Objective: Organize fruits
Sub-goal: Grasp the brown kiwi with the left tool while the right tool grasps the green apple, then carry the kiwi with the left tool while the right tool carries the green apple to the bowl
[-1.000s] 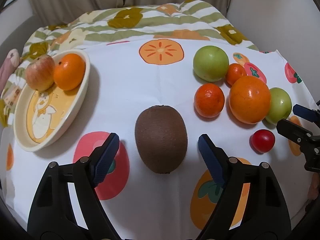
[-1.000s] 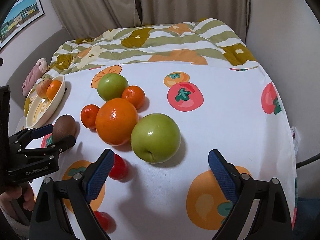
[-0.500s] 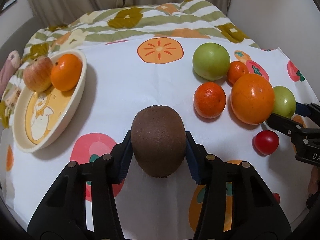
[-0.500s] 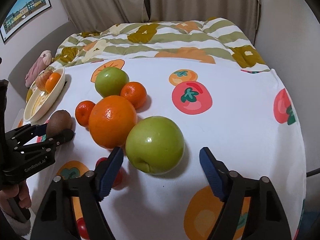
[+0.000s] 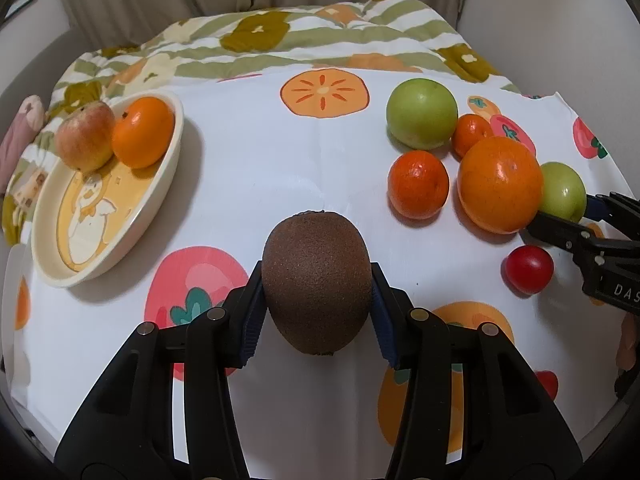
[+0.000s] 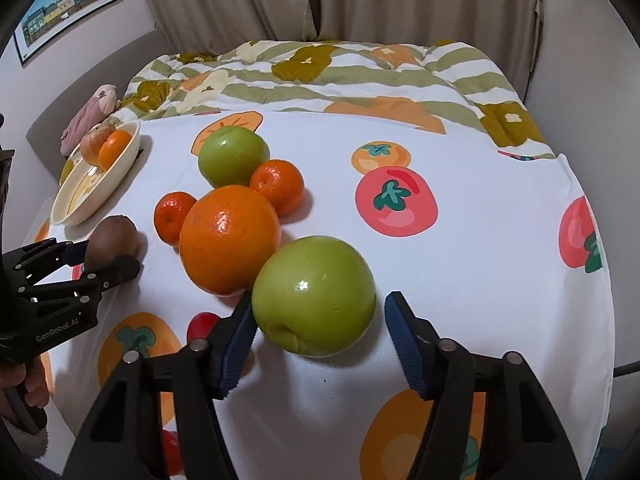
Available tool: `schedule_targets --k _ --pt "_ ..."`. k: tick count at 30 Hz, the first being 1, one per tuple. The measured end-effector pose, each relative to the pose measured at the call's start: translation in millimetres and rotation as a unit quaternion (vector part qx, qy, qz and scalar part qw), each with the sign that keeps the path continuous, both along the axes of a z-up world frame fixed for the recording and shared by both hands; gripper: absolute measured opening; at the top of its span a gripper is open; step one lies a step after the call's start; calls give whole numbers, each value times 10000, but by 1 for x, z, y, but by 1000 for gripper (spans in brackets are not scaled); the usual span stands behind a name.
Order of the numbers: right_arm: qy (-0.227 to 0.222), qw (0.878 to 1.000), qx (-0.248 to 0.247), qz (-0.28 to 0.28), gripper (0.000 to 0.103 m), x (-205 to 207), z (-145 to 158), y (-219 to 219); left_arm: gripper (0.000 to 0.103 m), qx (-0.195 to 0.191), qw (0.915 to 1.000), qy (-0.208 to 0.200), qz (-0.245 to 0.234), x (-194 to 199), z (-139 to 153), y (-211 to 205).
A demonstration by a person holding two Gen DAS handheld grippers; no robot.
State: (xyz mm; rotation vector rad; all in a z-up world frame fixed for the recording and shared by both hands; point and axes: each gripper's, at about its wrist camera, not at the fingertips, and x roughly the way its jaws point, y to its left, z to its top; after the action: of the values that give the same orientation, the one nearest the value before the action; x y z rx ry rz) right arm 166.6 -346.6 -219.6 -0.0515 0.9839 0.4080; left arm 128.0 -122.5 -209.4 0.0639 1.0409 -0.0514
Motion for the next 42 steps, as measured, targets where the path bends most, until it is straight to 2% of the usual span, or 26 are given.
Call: schedule_targets --k 2,14,27,35,42 --pt "-28 10000 7 46 52 -1 1 1 51 2 10000 5 14 -1 0 1" --pt "-105 9999 -10 36 52 -8 11 0 51 -49 9998 -159 67 -2 21 5" --pt "-487 9988 70 11 52 -23 70 12 51 -202 9979 -606 49 -2 82 22" --pt "-704 9973 219 7 52 -29 107 43 51 -316 9957 -875 35 -5 119 57" --pt "-740 9965 371 96 52 -28 122 86 51 -291 9950 -952 127 -6 136 103"
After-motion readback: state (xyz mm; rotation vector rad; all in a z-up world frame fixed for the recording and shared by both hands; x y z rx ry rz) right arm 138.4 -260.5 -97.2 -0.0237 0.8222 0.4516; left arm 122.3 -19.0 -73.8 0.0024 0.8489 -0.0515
